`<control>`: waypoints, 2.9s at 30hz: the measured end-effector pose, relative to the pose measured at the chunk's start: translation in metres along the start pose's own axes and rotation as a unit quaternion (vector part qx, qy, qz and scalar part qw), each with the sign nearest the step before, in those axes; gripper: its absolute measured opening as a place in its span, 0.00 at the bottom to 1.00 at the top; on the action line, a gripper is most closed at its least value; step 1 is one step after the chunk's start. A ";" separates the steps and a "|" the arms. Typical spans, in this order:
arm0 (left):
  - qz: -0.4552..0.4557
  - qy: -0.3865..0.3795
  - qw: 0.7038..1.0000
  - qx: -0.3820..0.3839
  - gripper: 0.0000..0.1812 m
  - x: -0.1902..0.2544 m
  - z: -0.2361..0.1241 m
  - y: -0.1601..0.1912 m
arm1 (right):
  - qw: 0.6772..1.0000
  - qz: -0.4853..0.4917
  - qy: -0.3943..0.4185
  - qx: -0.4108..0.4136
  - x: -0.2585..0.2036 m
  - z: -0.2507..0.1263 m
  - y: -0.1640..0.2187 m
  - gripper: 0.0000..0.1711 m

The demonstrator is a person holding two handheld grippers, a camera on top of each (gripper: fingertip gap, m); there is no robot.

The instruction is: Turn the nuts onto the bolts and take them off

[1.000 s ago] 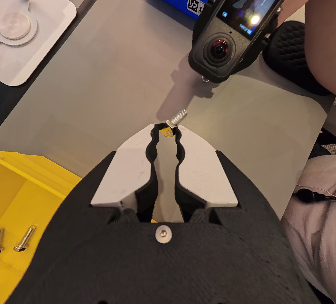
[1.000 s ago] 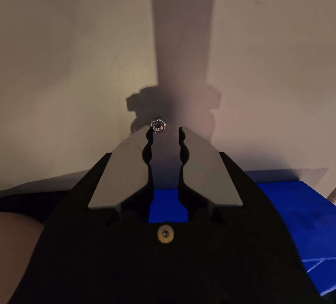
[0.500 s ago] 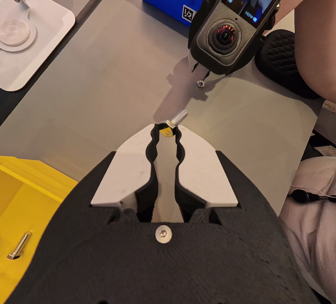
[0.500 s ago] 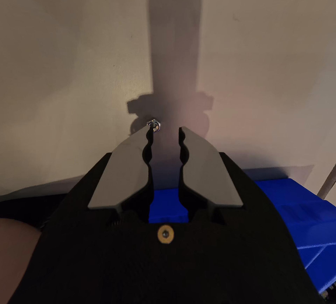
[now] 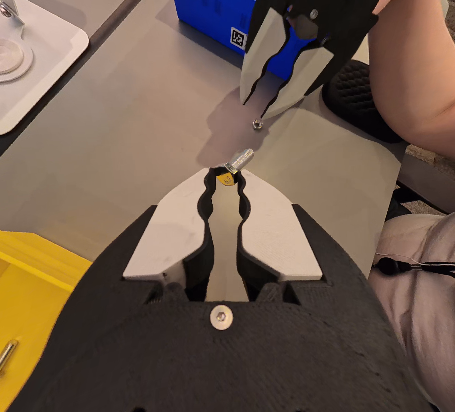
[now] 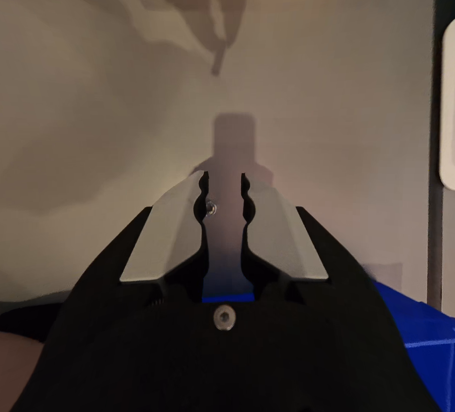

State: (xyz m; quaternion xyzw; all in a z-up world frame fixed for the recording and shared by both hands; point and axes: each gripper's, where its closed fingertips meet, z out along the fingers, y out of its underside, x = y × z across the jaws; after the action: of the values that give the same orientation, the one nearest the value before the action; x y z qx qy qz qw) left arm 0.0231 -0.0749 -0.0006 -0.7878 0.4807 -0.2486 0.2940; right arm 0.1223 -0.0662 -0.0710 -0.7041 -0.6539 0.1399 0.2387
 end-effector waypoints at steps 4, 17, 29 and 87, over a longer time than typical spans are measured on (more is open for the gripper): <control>-0.006 0.018 1.000 0.021 0.09 0.004 -0.003 -0.006 | 0.993 0.003 0.021 0.114 0.009 -0.028 -0.029 0.16; 0.022 0.078 0.983 0.167 0.09 0.033 -0.031 -0.061 | 0.877 0.095 -0.008 0.470 0.027 -0.140 -0.096 0.21; 0.051 0.114 0.956 0.265 0.09 0.053 -0.057 -0.106 | 0.819 0.027 -0.036 0.572 -0.011 -0.176 -0.128 0.25; 0.210 0.046 0.935 0.280 0.27 0.075 -0.011 -0.096 | 0.934 0.015 0.049 0.354 -0.026 -0.147 -0.112 0.06</control>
State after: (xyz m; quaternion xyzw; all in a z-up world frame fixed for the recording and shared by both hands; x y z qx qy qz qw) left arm 0.1054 -0.1098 0.0822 -0.5419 0.5594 -0.3418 0.5259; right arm 0.0991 -0.1115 0.1090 -0.5898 -0.5385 0.3312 0.5024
